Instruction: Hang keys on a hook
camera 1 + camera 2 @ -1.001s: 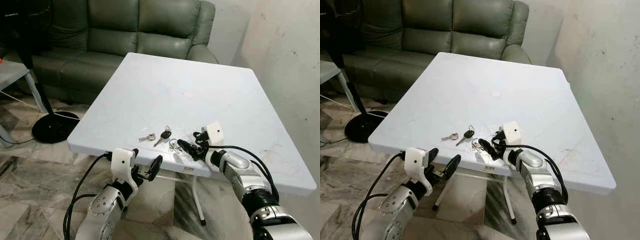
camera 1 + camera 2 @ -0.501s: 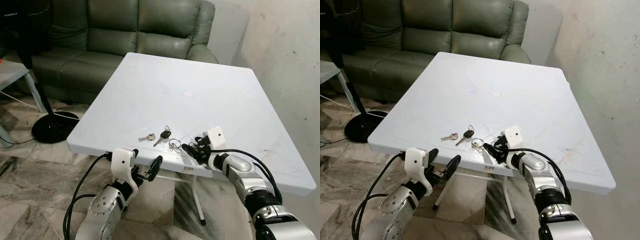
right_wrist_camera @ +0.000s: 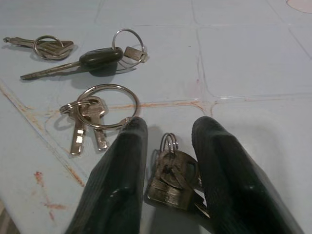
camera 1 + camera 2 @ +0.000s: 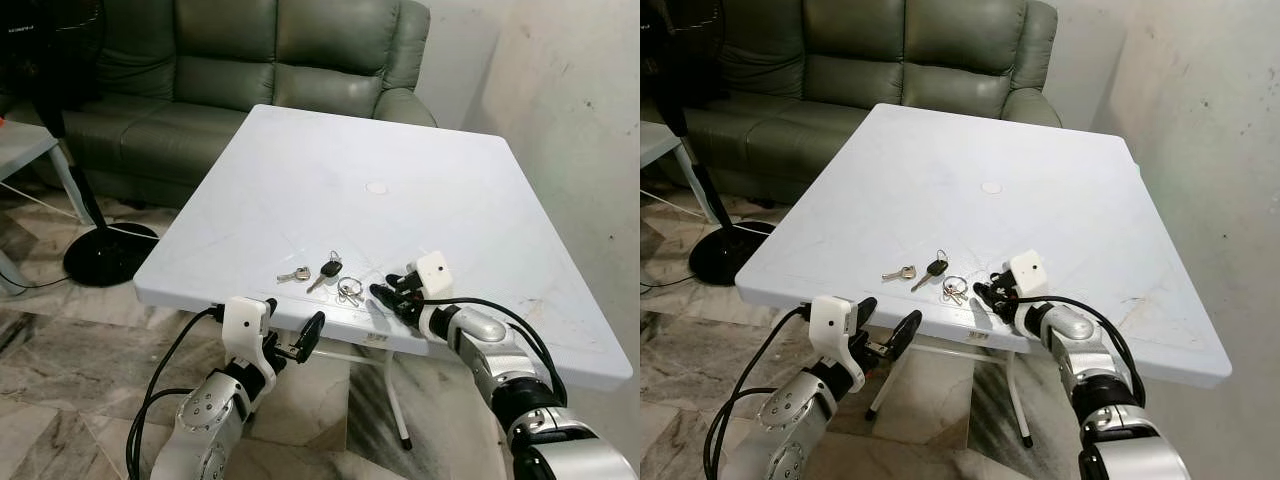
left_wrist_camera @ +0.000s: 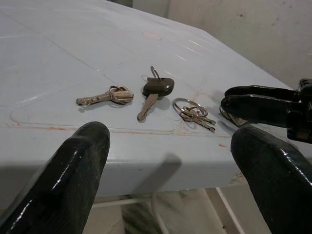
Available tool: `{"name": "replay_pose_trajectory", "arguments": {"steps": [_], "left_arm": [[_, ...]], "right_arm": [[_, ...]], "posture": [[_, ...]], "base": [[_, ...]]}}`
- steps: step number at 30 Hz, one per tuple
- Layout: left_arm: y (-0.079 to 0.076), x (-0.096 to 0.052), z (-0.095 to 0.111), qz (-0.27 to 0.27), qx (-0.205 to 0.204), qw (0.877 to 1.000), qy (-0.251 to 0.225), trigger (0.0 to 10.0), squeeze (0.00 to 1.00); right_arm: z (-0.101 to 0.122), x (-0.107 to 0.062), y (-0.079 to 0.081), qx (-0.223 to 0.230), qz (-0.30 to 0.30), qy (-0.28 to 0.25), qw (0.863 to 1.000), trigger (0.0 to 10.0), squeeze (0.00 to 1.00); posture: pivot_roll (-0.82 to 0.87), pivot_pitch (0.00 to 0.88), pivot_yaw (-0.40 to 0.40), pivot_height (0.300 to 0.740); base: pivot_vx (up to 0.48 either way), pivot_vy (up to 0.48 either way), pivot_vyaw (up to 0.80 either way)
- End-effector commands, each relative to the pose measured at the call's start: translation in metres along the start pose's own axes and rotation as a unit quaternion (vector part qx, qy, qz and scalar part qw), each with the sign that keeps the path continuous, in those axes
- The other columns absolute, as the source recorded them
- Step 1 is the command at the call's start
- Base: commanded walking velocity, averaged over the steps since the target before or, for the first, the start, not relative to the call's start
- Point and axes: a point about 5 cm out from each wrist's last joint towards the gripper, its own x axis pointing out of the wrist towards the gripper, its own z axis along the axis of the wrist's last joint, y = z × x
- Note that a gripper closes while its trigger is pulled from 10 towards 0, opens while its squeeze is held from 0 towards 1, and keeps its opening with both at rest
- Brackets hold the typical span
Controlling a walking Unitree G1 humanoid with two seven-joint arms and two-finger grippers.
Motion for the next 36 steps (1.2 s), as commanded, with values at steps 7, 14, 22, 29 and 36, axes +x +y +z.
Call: {"name": "replay_pose_trajectory", "arguments": {"steps": [7, 14, 22, 29, 36], "left_arm": [[-0.0009, 0.0009, 0.0037, -0.001, 0.005, 1.000, -0.004, 10.0, 0.00], [-0.0009, 0.0013, 0.0036, 0.000, 0.004, 1.000, -0.004, 10.0, 0.00], [-0.0011, 0.0020, 0.0043, 0.000, 0.004, 1.000, -0.005, 10.0, 0.00], [-0.0011, 0.0022, 0.0046, 0.000, 0.004, 1.000, -0.006, 10.0, 0.00], [-0.0010, 0.0029, 0.0046, 0.001, 0.003, 1.000, -0.006, 10.0, 0.00]], "right_arm": [[0.0025, -0.0019, -0.0057, -0.012, -0.002, 0.003, 1.000, 7.1, 0.00], [0.0001, -0.0034, -0.0064, -0.017, 0.003, 0.010, 1.000, 7.1, 0.00], [-0.0008, -0.0040, -0.0064, -0.022, 0.009, 0.014, 1.000, 9.2, 0.00], [-0.0006, -0.0036, -0.0058, -0.021, 0.010, 0.012, 1.000, 0.0, 0.00], [-0.0002, -0.0038, -0.0064, -0.022, 0.010, 0.011, 1.000, 0.0, 0.00]], "posture": [[0.04, 0.077, -0.103, 0.740], [0.04, 0.075, -0.103, 0.740], [0.04, 0.073, -0.104, 0.740], [0.04, 0.073, -0.104, 0.740], [0.04, 0.074, -0.106, 0.740]], "base": [[0.000, 0.000, 0.00], [0.000, 0.000, 0.00], [0.000, 0.000, 0.00], [0.000, 0.000, 0.00], [0.000, 0.000, 0.00]]}}
